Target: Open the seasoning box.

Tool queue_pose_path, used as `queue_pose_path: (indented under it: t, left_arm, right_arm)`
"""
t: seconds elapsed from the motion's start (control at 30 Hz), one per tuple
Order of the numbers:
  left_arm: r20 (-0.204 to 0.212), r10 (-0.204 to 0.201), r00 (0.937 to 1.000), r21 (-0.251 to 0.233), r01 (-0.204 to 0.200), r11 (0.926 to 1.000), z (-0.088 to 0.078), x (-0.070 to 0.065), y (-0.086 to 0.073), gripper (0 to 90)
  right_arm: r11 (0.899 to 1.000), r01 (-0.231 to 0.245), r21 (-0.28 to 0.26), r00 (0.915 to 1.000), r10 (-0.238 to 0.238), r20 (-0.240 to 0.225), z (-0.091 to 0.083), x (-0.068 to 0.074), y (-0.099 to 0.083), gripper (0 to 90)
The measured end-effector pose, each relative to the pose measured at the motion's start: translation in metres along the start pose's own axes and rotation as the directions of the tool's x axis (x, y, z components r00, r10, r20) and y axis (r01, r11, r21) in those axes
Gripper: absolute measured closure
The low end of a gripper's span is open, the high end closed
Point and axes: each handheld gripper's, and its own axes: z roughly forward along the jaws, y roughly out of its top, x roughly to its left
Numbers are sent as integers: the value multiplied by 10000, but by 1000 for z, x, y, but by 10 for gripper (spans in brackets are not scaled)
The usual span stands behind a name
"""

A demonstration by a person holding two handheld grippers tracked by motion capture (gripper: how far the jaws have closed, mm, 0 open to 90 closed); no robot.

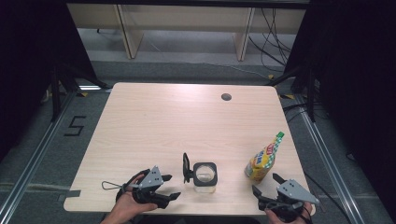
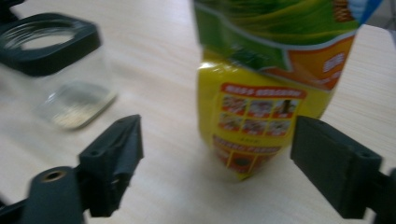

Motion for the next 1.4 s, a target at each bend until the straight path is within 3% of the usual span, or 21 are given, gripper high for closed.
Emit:
queue_pose_path:
  t: [0.03,0.1,0.27,0.3,0.43,0.47,0.53,0.7,0.73,0.83,0.87,0.9,0.97,1.0,1.03,1.1,1.2,1.23,1.3,1.33,1.4]
  left_arm:
    - [-104,201,9997,1,-201,9998,0,1,0,319]
    - [-21,79,10000,-81,-79,9999,0,-1,0,320]
    - [23,-25,10000,-123,25,9999,2,-2,-1,321]
    - [-12,264,9996,-46,-264,9996,2,-1,-1,322]
    - [66,207,9998,-69,-207,9998,2,-3,0,322]
    - [108,402,9991,-126,-401,9991,3,-2,0,322]
    - [104,153,9998,-16,-153,9999,3,-3,0,322]
    - [116,184,9998,-81,-183,9998,4,-4,-1,325]
    - [114,190,9998,-83,-189,9998,4,-4,-1,326]
    - [104,196,9998,-74,-195,9998,4,-4,-1,327]
    - [101,158,9998,-57,-157,9999,5,-5,-1,327]
    - [114,149,9998,-35,-149,9999,5,-5,-1,327]
    - [143,155,9998,43,-155,9999,6,-5,-2,327]
    - [140,198,9997,103,-200,9997,6,-5,-1,327]
    - [113,269,9996,123,-271,9996,6,-4,-1,328]
    - [81,185,9998,3,-185,9998,6,-6,-1,329]
    - [189,291,9994,-8,-291,9996,5,-4,-1,329]
    - [67,249,9997,47,-249,9997,5,-4,-1,329]
    - [150,240,9996,-16,-240,9997,5,-4,-1,330]
    - [95,298,9995,116,-299,9995,4,-4,-1,331]
    - [180,221,9996,-106,-219,9997,6,-6,-2,332]
  right_arm:
    - [10000,61,-39,9998,-61,195,3,-1,2,158]
    - [9998,-129,-161,9983,138,561,10,1,3,155]
    - [9998,-184,-59,9982,187,569,19,3,4,154]
    - [9998,-204,-24,9975,206,678,22,2,6,157]
    - [9997,-221,-89,9945,229,1024,28,2,8,153]
    - [9997,-230,-64,9941,235,1054,29,2,8,148]
    - [9999,-122,98,9916,108,1288,35,3,8,138]
    - [9992,-324,245,9879,283,1523,37,-1,8,150]
    - [9977,-678,98,9855,654,1567,39,-2,7,146]
    - [9955,-950,38,9826,931,1606,39,-4,7,130]
    - [9925,-1224,-66,9816,1220,1471,41,-4,8,136]
    - [9954,-949,-86,9791,949,1796,44,-5,10,117]
    - [9960,-881,-143,9791,892,1830,46,-5,10,96]
    - [9931,-1170,-51,9755,1158,1873,47,-3,10,82]
    - [9972,-733,-168,9786,752,1918,51,-6,10,82]
    - [9952,-946,-250,9762,976,1937,52,-7,11,119]
    - [9955,-896,-302,9771,937,1912,52,-10,11,145]
    - [9977,-645,-191,9799,669,1879,53,-11,11,154]
    - [9980,-625,-76,9817,629,1797,52,-11,11,166]
    - [9993,-343,-140,9843,362,1726,53,-13,12,191]
    - [10000,-27,-67,9918,36,1278,51,-17,12,236]
